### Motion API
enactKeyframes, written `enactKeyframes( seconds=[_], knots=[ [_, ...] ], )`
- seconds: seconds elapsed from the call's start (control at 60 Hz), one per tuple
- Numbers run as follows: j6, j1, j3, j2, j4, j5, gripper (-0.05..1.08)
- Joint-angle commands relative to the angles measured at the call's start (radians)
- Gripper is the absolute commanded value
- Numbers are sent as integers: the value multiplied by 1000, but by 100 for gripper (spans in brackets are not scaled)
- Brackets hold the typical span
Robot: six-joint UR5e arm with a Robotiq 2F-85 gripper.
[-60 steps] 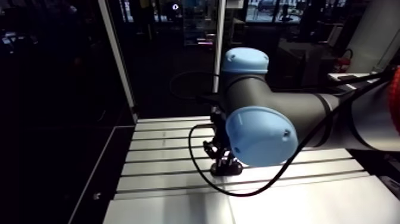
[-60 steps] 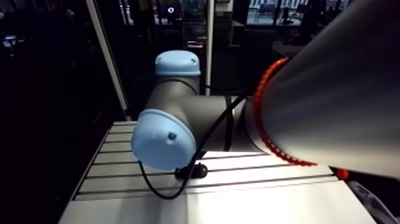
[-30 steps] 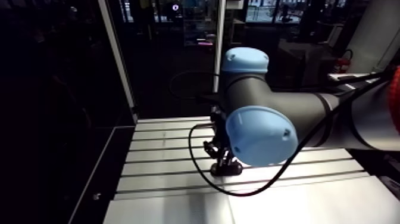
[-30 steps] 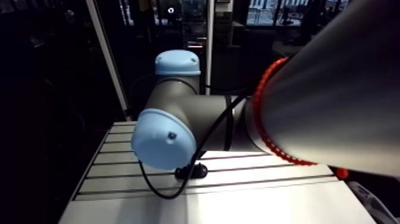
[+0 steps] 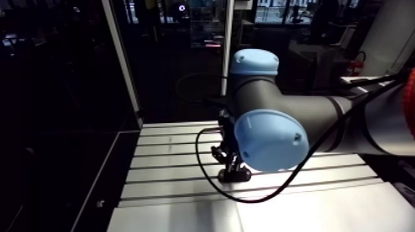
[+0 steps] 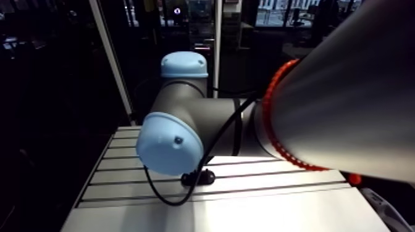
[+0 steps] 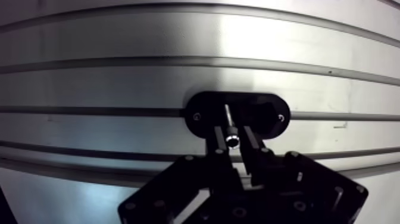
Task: Pick up the M10 bolt and insert it into the hole until fully seated.
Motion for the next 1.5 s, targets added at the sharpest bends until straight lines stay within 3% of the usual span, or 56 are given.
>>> enactKeyframes(
  seconds=[0.017,0.1,0.233,0.383,0.55,0.65,0.867,1.15,1.5],
  knots=[
    [-1,1,-14,-7,4,7,86],
    [5,7,-38,-16,18,28,87],
    [6,8,-88,-62,104,32,90],
    [7,7,-187,-108,263,29,97],
    [22,1,-323,-102,453,22,105],
    [26,-2,-402,-94,543,2,108],
    [58,-6,-631,-7,752,-16,108],
    [59,-24,-795,133,829,-26,108],
    [46,-27,-904,195,916,-22,108]
  ],
)
